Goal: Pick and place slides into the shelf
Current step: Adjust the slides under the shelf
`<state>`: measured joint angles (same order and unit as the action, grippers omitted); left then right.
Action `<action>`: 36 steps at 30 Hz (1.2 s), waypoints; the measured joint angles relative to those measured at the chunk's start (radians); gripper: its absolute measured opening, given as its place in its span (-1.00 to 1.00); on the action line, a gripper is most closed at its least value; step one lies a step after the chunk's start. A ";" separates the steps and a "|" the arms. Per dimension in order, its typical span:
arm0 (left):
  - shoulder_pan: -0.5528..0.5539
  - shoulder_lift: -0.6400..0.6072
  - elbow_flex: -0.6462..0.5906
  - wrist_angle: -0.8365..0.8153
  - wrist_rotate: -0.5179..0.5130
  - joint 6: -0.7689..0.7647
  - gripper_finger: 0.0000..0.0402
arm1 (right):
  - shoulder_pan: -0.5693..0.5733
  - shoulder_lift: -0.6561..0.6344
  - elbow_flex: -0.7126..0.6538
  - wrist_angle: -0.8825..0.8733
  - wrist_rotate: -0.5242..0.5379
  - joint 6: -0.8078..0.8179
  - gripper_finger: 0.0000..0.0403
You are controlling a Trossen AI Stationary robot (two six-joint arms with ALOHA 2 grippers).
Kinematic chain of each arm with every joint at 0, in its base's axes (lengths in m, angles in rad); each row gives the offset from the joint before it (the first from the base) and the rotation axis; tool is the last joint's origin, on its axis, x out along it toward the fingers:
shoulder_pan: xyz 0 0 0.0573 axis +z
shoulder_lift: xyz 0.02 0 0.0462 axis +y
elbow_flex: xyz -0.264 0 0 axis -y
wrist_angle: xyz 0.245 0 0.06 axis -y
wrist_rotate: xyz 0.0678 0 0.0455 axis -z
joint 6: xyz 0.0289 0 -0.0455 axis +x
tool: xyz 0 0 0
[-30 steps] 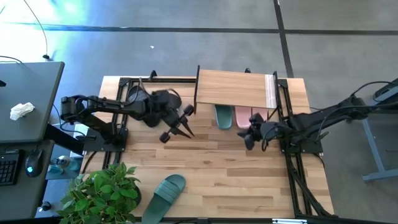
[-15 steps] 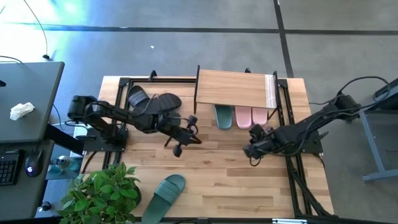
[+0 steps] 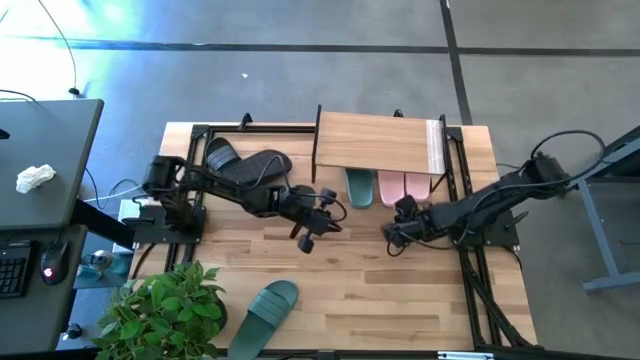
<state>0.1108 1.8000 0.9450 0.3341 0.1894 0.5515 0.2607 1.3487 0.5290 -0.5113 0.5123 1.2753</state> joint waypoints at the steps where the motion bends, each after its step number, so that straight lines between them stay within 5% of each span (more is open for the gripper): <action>1: 0.000 0.009 0.006 -0.010 -0.003 -0.003 -0.96 | -0.012 0.000 -0.004 0.007 0.000 -0.004 -1.00; 16: 0.000 0.143 0.095 -0.088 -0.290 -0.006 -0.96 | -0.177 0.000 -0.007 0.156 -0.015 -0.188 -1.00; 36: 0.024 0.266 0.298 -0.211 -0.405 0.001 -0.96 | -0.221 0.000 -0.006 0.242 -0.051 -0.259 -1.00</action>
<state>0.1345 2.0663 1.2428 0.1235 -0.2153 0.5527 0.0395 1.3487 0.5229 -0.2694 0.4617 1.0162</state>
